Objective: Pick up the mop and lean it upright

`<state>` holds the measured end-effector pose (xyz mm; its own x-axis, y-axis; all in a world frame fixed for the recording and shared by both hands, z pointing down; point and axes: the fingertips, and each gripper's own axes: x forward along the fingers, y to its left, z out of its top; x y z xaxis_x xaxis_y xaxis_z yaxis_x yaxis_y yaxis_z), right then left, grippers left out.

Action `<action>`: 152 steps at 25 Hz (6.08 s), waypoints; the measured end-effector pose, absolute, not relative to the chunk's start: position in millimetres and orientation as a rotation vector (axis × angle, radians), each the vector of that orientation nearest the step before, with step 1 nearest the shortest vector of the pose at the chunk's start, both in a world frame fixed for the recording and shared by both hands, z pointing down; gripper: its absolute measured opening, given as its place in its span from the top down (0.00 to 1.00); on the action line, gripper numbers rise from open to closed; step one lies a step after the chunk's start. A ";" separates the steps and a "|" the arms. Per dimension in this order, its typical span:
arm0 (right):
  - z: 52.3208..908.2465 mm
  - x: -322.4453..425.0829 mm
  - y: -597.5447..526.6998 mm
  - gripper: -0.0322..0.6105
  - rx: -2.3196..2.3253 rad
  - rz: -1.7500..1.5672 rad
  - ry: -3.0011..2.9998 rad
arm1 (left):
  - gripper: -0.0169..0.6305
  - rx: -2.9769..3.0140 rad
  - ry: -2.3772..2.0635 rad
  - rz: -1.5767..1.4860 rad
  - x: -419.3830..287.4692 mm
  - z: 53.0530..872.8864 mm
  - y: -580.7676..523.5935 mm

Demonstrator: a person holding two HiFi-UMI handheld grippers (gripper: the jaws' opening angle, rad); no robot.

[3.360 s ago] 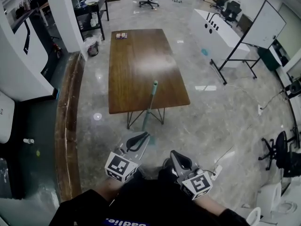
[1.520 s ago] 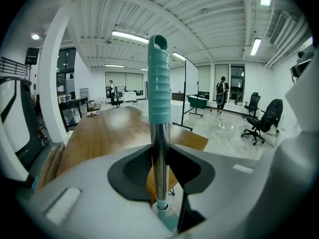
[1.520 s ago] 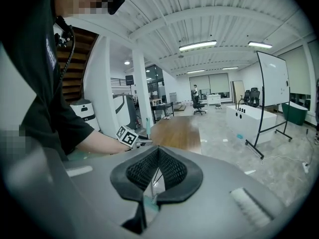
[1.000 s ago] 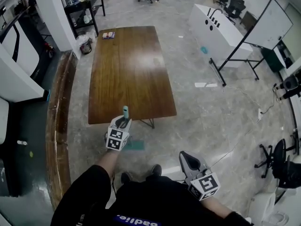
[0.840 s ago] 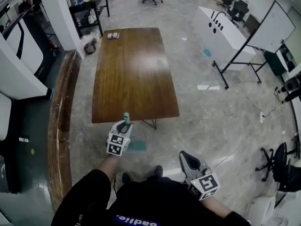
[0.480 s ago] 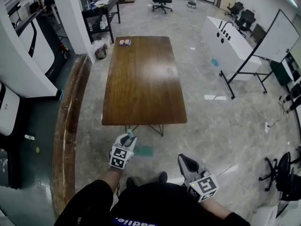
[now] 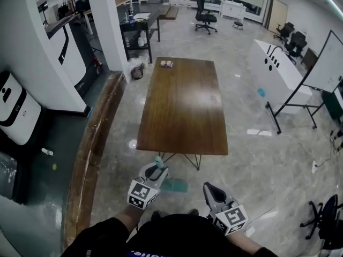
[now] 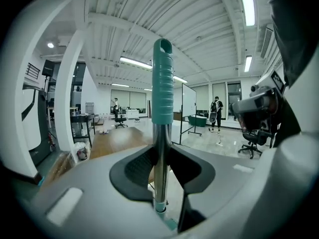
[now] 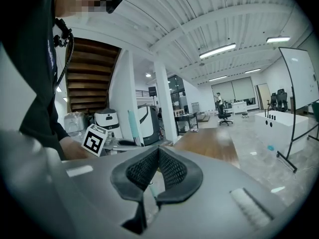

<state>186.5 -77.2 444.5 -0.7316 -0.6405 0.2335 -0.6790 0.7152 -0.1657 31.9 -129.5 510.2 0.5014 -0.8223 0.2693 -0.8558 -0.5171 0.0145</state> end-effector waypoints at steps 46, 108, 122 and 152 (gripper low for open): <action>445.4 272.8 -84.9 0.94 1.168 0.378 -2.804 | 0.79 2.840 -1.213 0.227 172.7 397.0 -84.3; 478.1 -84.0 -212.6 0.94 0.569 0.437 -2.857 | 0.79 2.683 -1.574 0.155 -188.1 409.8 -186.7; 496.2 -97.9 -267.0 0.94 0.360 0.524 -2.879 | 0.78 2.586 -1.731 0.250 -234.4 419.6 -235.7; 514.3 -198.5 -280.2 0.94 1.280 0.581 -2.507 | 0.79 3.144 -0.059 0.698 -318.9 566.0 -310.8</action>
<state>-198.5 -280.2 514.3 -0.5749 -0.7097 0.4072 -0.8165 0.5301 -0.2289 -318.9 -310.8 566.0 0.9057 -0.0526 0.4206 -0.0182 -0.9962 -0.0856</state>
